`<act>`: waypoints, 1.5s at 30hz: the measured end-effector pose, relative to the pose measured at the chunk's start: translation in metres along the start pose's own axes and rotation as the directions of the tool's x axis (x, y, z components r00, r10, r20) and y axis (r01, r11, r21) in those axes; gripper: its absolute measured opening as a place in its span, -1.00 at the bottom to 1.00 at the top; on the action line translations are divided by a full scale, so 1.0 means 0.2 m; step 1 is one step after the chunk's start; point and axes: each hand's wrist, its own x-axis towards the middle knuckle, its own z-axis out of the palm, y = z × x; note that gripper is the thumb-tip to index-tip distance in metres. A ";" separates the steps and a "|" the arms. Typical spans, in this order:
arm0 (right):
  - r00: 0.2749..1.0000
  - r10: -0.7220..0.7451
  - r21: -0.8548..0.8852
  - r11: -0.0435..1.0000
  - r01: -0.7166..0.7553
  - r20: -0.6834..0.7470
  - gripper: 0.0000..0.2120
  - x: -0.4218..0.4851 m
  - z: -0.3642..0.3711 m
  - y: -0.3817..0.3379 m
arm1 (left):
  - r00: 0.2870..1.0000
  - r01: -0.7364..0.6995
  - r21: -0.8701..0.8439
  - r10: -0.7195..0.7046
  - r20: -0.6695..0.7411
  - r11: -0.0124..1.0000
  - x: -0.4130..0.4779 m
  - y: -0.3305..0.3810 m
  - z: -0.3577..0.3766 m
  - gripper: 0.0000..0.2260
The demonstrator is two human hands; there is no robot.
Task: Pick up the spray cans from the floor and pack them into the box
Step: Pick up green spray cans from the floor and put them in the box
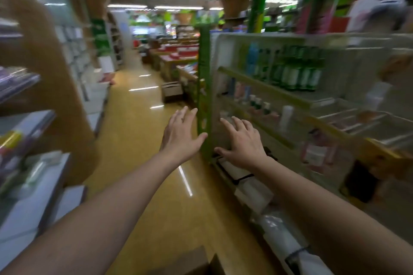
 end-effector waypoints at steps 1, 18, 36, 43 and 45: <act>0.999 0.041 -0.015 0.999 -0.041 -0.025 -0.13 -0.04 -0.08 0.05 | 0.999 -0.047 -0.023 0.047 0.015 0.999 0.03 0.08 0.00 -0.30; 0.458 0.798 -0.157 0.433 -0.888 -0.392 -0.11 -2.24 -1.29 0.99 | 0.582 -0.636 -0.555 0.806 0.111 0.536 -0.89 2.38 0.27 -0.27; -0.422 0.651 0.039 -0.516 -0.855 -0.631 -0.17 -5.44 -2.30 0.43 | -0.100 -0.397 -0.877 0.962 -0.252 -0.271 -3.78 4.39 -0.38 -0.29; -0.662 0.487 0.172 -0.717 -0.675 -0.569 -0.15 -6.17 -2.28 0.22 | -0.349 -0.229 -0.863 0.865 -0.359 -0.451 -4.67 4.72 -0.51 -0.31; -0.696 0.431 0.195 -0.754 -0.628 -0.574 -0.15 -6.36 -2.30 0.21 | -0.392 -0.178 -0.871 0.845 -0.364 -0.458 -4.89 4.82 -0.53 -0.31</act>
